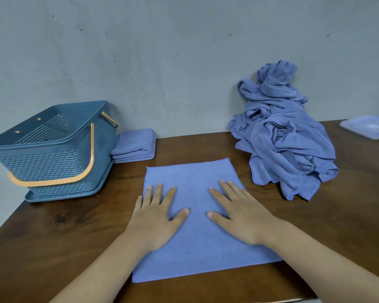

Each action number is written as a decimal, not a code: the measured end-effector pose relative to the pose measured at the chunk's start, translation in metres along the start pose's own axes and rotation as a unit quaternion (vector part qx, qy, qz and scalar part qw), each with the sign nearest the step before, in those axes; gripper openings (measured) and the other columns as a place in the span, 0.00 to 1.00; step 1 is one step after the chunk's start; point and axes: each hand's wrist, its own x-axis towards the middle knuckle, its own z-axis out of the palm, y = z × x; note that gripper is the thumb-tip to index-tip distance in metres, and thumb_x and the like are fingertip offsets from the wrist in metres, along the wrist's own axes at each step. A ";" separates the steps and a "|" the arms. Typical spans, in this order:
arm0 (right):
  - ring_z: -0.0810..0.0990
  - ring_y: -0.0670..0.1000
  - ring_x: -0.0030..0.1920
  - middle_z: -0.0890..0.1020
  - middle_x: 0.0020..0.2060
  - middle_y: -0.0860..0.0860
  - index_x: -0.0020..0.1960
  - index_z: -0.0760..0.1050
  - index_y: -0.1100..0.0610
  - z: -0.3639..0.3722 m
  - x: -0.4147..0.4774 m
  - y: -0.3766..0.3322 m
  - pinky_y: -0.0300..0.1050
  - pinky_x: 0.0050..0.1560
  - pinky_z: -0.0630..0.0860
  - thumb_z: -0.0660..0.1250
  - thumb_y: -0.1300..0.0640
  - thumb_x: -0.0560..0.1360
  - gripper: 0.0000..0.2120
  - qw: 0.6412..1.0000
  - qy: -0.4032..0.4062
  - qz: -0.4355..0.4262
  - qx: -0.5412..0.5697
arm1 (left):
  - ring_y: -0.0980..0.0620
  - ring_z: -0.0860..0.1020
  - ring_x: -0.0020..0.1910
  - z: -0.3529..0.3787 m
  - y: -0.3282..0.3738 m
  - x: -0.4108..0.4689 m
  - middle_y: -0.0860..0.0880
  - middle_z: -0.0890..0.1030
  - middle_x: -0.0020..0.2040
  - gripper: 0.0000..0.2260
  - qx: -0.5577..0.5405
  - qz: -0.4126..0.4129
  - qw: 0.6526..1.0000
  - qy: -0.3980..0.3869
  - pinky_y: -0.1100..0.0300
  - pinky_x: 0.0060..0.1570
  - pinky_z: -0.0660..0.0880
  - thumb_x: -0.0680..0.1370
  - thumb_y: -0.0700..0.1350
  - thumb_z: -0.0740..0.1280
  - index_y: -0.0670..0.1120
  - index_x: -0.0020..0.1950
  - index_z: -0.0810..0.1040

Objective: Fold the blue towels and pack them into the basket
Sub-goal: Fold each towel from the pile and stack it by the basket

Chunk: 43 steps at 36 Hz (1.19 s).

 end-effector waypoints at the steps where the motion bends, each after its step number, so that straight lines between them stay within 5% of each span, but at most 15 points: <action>1: 0.36 0.48 0.84 0.39 0.85 0.45 0.86 0.42 0.39 -0.003 0.003 0.001 0.47 0.82 0.38 0.44 0.24 0.80 0.39 1.000 0.002 0.000 0.004 | 0.48 0.34 0.85 0.000 0.001 0.000 0.54 0.37 0.87 0.42 0.003 -0.001 1.000 -0.002 0.44 0.84 0.39 0.75 0.81 0.41 0.65 0.86 0.39; 4: 0.40 0.48 0.85 0.44 0.86 0.45 0.86 0.47 0.39 -0.010 0.017 0.008 0.51 0.83 0.43 0.46 0.26 0.81 0.37 1.000 0.025 0.004 0.008 | 0.46 0.33 0.85 -0.001 -0.001 -0.001 0.54 0.36 0.87 0.44 0.000 -0.008 1.000 -0.007 0.43 0.84 0.39 0.73 0.83 0.41 0.66 0.85 0.39; 15: 0.35 0.45 0.84 0.39 0.85 0.42 0.84 0.39 0.33 -0.006 0.039 0.027 0.55 0.83 0.38 0.39 0.19 0.75 0.41 1.000 0.000 0.025 0.007 | 0.49 0.37 0.86 -0.021 -0.021 0.017 0.52 0.38 0.87 0.57 -0.029 -0.068 0.997 -0.029 0.40 0.83 0.40 0.63 0.90 0.42 0.62 0.86 0.40; 19: 0.40 0.48 0.85 0.43 0.86 0.45 0.86 0.44 0.38 -0.012 0.019 0.011 0.57 0.83 0.39 0.41 0.25 0.81 0.37 0.999 0.001 0.022 -0.024 | 0.46 0.39 0.86 -0.024 -0.020 0.000 0.50 0.44 0.88 0.47 0.031 -0.076 0.997 -0.003 0.37 0.82 0.43 0.75 0.81 0.41 0.55 0.88 0.47; 23: 0.40 0.48 0.85 0.44 0.86 0.45 0.86 0.46 0.40 -0.005 -0.015 -0.025 0.53 0.83 0.40 0.42 0.26 0.81 0.37 1.000 -0.004 0.011 -0.001 | 0.54 0.44 0.86 -0.011 0.003 -0.035 0.55 0.51 0.87 0.34 0.016 0.045 0.997 0.055 0.45 0.84 0.46 0.83 0.70 0.45 0.56 0.86 0.57; 27: 0.35 0.48 0.84 0.38 0.85 0.44 0.85 0.40 0.37 0.010 -0.045 -0.054 0.54 0.84 0.39 0.40 0.25 0.80 0.37 1.000 -0.010 -0.008 -0.005 | 0.62 0.37 0.84 0.005 0.010 -0.068 0.62 0.43 0.87 0.34 -0.020 0.093 0.995 0.018 0.53 0.84 0.39 0.83 0.73 0.45 0.61 0.87 0.48; 33: 0.26 0.41 0.80 0.30 0.82 0.39 0.81 0.33 0.30 0.014 -0.084 -0.033 0.48 0.83 0.35 0.38 0.23 0.79 0.35 0.999 0.019 -0.002 -0.030 | 0.63 0.27 0.80 0.001 -0.020 -0.103 0.63 0.30 0.83 0.38 0.010 0.057 0.998 0.014 0.53 0.83 0.36 0.76 0.82 0.38 0.70 0.83 0.34; 43: 0.27 0.42 0.81 0.34 0.83 0.38 0.79 0.32 0.25 0.019 -0.110 -0.020 0.48 0.84 0.38 0.32 0.20 0.76 0.33 0.997 0.059 0.040 -0.019 | 0.61 0.27 0.81 -0.007 -0.023 -0.124 0.61 0.31 0.84 0.49 0.016 0.018 1.000 0.013 0.48 0.84 0.37 0.70 0.86 0.40 0.63 0.85 0.34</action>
